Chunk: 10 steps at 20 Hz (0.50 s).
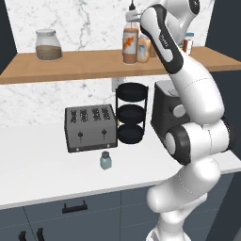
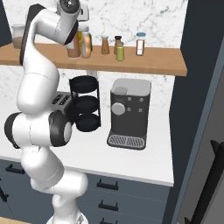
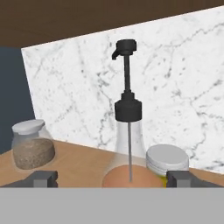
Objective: Put the shaker and condiment bottle from the counter next to their counterparts in the cabinet.
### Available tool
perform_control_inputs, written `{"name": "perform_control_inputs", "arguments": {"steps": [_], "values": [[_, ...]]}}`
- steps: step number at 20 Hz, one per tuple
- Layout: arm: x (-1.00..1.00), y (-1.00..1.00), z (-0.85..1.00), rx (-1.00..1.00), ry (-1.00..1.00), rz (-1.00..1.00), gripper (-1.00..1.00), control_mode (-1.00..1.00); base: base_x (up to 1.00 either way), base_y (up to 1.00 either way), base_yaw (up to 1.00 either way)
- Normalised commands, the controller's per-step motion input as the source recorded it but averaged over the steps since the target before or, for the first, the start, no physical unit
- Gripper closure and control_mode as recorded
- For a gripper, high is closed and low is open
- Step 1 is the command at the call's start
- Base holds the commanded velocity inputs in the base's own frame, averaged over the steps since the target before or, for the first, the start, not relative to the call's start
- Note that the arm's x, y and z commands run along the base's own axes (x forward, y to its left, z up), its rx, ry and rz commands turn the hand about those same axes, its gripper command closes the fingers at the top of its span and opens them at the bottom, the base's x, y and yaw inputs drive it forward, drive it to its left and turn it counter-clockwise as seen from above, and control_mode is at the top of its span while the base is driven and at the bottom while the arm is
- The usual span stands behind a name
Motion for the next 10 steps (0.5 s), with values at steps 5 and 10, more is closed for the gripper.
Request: {"name": "perform_control_inputs", "arguments": {"steps": [5,10], "values": [[-0.57,0.00,-0.22,0.04,-0.02,0.00,-1.00,-1.00,0.00,0.00,0.00],[-0.75,0.00,-0.21,0.06,-0.07,0.00,-1.00,-1.00,0.00,0.00,0.00]]}}
